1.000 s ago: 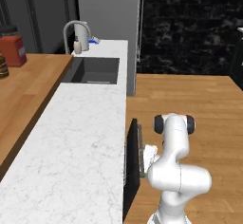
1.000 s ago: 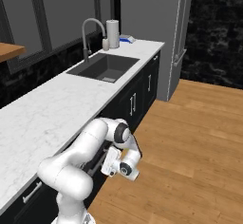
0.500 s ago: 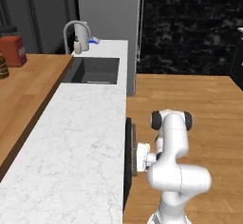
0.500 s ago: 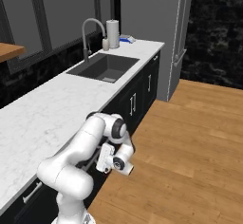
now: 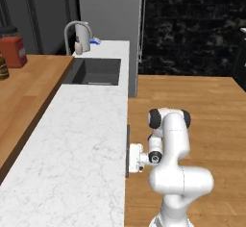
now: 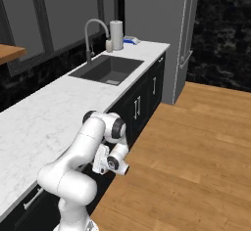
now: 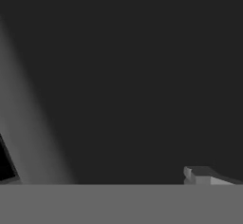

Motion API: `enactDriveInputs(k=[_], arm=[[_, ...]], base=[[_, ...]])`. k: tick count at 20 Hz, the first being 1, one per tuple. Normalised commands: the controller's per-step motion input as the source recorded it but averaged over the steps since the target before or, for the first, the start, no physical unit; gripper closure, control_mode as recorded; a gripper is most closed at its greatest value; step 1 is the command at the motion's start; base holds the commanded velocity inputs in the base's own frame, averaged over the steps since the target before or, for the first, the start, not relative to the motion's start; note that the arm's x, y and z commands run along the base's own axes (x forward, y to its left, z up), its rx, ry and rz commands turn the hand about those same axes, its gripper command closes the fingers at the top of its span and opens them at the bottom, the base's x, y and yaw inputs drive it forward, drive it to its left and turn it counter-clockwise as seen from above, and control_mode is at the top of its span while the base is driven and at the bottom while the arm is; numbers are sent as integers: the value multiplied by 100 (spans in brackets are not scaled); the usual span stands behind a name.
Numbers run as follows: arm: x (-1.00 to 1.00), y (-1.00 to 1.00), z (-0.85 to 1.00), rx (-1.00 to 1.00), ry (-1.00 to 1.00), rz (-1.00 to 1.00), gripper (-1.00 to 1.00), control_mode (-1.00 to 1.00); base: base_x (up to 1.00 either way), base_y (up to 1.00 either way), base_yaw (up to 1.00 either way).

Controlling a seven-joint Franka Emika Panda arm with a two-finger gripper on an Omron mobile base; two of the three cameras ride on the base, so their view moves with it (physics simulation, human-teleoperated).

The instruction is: Pick up the cup and bowl from the counter, place them in the dishwasher, and close the dishwasher door.

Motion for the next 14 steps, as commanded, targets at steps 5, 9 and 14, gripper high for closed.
enactDriveInputs(k=[5,9,14], arm=[[-56,97,-71,58,-10,-17,-100,-100],[-54,100,-72,68,-13,-17,-100,-100],[-53,100,-88,73,-17,-18,-100,-100]], base=[[0,0,0],[0,0,0],[0,0,0]])
